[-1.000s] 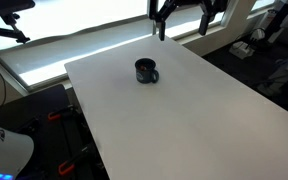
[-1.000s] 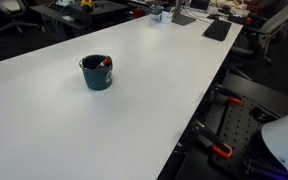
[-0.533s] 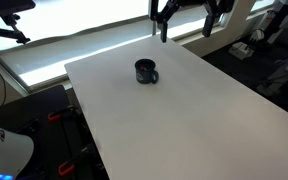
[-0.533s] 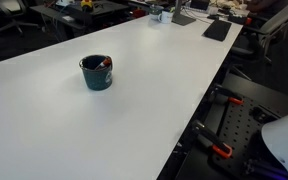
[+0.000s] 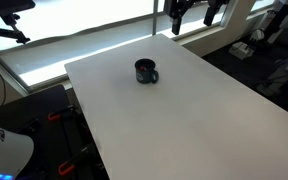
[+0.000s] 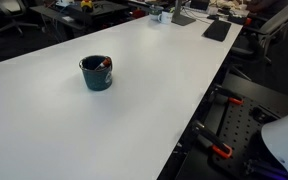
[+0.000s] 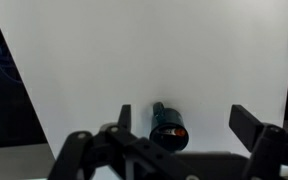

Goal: Remove the marker from the cup

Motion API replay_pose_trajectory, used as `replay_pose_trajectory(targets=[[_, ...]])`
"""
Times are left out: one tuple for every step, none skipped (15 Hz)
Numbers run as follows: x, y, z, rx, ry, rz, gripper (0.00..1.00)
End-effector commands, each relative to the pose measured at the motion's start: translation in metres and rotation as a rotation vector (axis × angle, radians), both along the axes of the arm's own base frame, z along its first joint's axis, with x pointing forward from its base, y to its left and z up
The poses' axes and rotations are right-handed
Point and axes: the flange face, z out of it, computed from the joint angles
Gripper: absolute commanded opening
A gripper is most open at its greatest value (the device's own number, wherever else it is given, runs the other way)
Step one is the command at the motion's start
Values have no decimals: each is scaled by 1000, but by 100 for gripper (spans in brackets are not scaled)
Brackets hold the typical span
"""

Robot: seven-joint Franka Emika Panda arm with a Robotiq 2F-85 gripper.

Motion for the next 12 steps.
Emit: replay_pose_trajectory(targets=[[41,43,-7,58,25,198,100],[45,60,-15,68,38,252,100],[49,75,-22,74,56,304,100],[49,91,-31,72,78,360,100],[49,101,-36,69,99,415,100],[45,89,-35,60,70,331,100],[47,100,-42,64,84,367,100],[48,105,-46,66,90,381,100],[48,106,-47,67,92,389,100],[48,104,-46,67,93,394,100],[48,102,-45,67,92,393,100],[48,101,-45,67,92,391,100]])
